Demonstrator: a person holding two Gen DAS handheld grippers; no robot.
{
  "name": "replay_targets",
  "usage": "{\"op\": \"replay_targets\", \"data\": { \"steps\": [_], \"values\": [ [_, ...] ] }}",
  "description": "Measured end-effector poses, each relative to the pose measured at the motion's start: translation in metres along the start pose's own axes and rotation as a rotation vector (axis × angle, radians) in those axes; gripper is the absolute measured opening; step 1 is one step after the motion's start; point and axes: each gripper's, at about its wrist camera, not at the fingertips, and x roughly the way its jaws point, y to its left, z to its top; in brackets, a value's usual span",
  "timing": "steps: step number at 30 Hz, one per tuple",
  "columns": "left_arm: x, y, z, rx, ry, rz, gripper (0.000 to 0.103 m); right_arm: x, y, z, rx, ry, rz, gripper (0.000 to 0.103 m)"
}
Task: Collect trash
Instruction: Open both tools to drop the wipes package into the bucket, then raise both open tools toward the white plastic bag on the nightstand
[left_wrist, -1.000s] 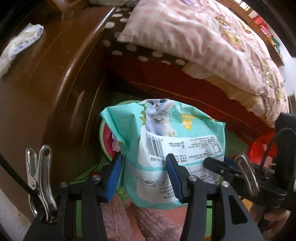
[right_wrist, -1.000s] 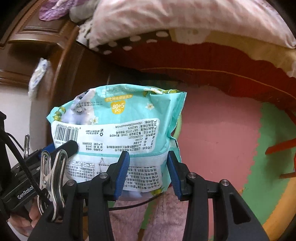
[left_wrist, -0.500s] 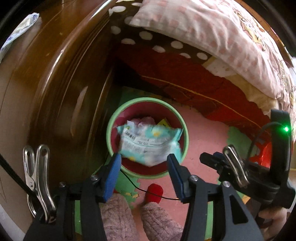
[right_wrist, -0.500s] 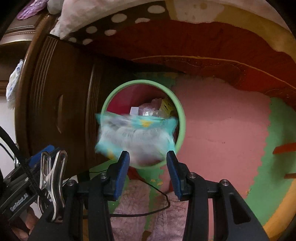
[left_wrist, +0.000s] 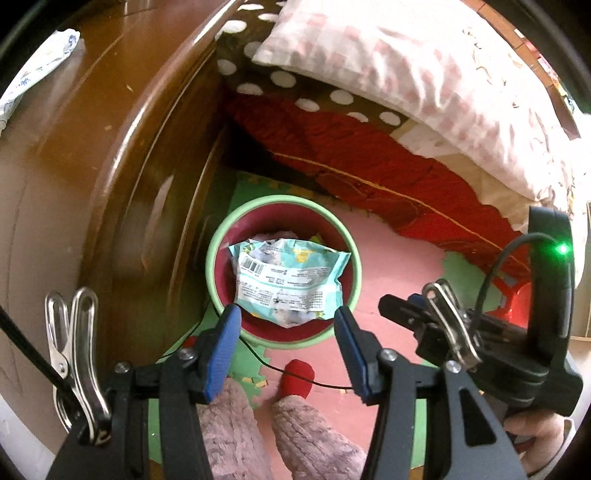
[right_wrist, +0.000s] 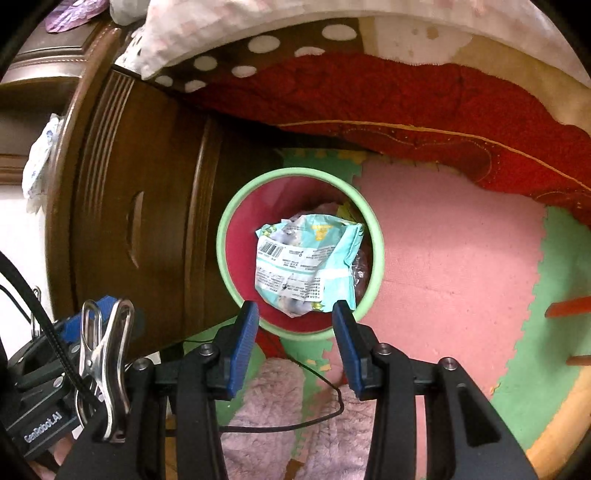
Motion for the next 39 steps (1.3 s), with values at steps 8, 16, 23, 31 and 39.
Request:
{"op": "replay_targets", "data": {
  "steps": [8,16,23,31,39],
  "values": [
    [-0.042,0.001,-0.005,-0.013,-0.03,-0.043,0.055,-0.033,0.019,-0.013,-0.019,-0.024,0.014,0.044],
    [-0.097,0.022,-0.005,-0.021,-0.085,-0.045,0.055,-0.071,0.053,-0.02,-0.045,-0.071,0.043,0.044],
    [-0.132,0.053,-0.004,-0.077,-0.119,-0.052,0.055,-0.099,0.096,-0.022,-0.09,-0.105,0.062,0.044],
    [-0.172,0.102,-0.004,-0.153,-0.151,-0.058,0.055,-0.131,0.148,-0.02,-0.142,-0.145,0.081,0.044],
    [-0.216,0.158,0.006,-0.177,-0.203,-0.068,0.055,-0.169,0.202,-0.017,-0.2,-0.201,0.103,0.044]
  ]
}}
